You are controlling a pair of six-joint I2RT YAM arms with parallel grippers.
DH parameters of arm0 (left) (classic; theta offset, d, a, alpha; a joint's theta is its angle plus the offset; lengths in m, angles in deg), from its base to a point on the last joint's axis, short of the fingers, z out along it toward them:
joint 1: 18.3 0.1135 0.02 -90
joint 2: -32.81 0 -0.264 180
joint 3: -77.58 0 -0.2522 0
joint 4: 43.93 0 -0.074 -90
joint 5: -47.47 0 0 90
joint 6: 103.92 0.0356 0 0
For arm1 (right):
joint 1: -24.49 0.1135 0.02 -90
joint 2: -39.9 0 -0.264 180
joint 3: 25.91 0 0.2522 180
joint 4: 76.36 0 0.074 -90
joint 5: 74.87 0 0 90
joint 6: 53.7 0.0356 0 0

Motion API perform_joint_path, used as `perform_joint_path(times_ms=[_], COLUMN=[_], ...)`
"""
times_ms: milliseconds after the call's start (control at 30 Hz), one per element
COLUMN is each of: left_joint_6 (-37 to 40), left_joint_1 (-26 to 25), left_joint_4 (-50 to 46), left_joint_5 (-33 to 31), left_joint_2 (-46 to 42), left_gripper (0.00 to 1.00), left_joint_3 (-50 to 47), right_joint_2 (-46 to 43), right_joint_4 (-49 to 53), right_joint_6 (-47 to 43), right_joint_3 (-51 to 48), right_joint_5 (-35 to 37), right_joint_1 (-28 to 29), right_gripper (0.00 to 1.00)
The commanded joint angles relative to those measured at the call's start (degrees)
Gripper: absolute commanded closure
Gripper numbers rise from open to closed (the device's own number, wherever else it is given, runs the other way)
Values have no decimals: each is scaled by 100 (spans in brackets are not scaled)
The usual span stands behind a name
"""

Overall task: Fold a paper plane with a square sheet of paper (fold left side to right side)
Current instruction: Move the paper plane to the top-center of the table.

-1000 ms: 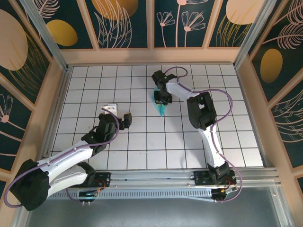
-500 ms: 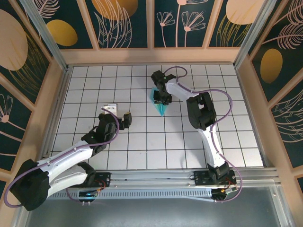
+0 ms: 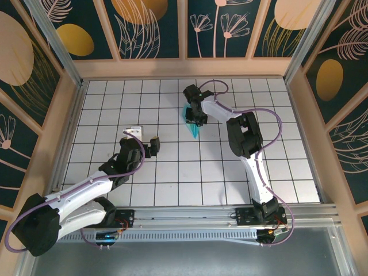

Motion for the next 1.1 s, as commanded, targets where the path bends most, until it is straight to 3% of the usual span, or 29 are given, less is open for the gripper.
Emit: perform_joint_path(times_ms=[0,1067], left_joint_6=[-29,-155], left_joint_1=[50,51], left_joint_4=[-106,-288], left_joint_5=[-68,-54], left_joint_2=[32,-135], left_gripper=[1,1], left_joint_3=[67,103], right_joint_2=[54,-705], right_joint_4=[-4,22], right_joint_6=[144,45], right_joint_3=[24,-380], right_joint_5=[104,313], right_joint_1=[48,209], right_gripper=[67,62])
